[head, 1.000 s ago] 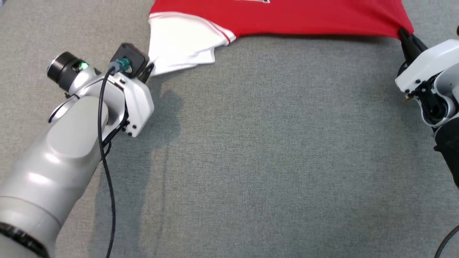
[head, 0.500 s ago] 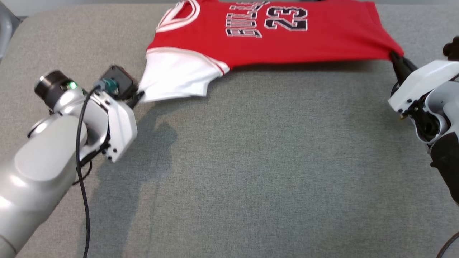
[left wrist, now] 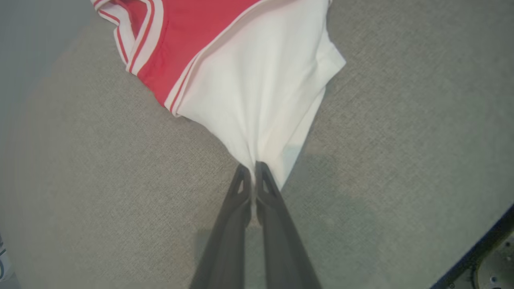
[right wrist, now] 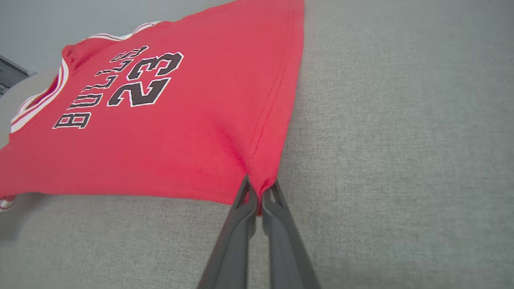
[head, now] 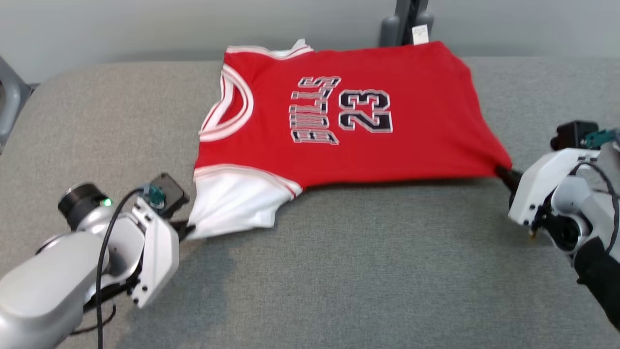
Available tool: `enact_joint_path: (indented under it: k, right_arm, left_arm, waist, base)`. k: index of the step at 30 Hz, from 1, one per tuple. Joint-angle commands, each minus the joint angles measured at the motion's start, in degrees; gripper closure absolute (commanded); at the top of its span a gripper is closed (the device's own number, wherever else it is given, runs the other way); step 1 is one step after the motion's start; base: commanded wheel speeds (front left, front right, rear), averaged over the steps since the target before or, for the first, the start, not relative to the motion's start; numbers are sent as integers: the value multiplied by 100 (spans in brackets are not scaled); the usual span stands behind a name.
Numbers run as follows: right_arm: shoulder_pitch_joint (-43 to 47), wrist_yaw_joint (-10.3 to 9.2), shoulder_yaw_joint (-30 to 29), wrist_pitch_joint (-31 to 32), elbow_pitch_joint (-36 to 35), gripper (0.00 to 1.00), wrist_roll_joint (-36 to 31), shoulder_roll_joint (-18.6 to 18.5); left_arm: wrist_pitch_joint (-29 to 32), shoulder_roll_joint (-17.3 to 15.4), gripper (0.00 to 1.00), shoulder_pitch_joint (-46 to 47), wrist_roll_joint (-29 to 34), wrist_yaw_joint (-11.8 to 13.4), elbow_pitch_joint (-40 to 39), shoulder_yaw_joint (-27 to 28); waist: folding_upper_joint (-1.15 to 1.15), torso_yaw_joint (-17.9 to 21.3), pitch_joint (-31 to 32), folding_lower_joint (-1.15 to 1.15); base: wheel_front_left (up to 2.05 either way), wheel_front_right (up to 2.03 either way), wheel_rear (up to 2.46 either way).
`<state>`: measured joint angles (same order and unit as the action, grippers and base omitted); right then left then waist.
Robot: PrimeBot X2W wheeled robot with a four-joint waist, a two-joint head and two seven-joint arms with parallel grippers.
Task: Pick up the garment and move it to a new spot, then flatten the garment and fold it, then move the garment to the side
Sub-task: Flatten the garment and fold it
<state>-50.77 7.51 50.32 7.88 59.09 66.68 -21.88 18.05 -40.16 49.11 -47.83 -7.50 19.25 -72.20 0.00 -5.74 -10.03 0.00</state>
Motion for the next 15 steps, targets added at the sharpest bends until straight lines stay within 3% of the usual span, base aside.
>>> enact_joint_path:
  k: [1, 15]
  right_arm:
    - [145, -4, 44, 88, -60, 100, 75, -87]
    - [1037, -4, 518, 1336, -774, 100, 844, -594]
  left_arm:
    - [80, -138, 100, -142, -80, 7, -121, -19]
    - [931, -1010, 100, -1095, -858, 155, -1868, -71]
  waist:
    - [0, 85, 167, 0]
    - [0, 245, 781, 0]
  base:
    - [0, 0, 0]
    - [0, 0, 0]
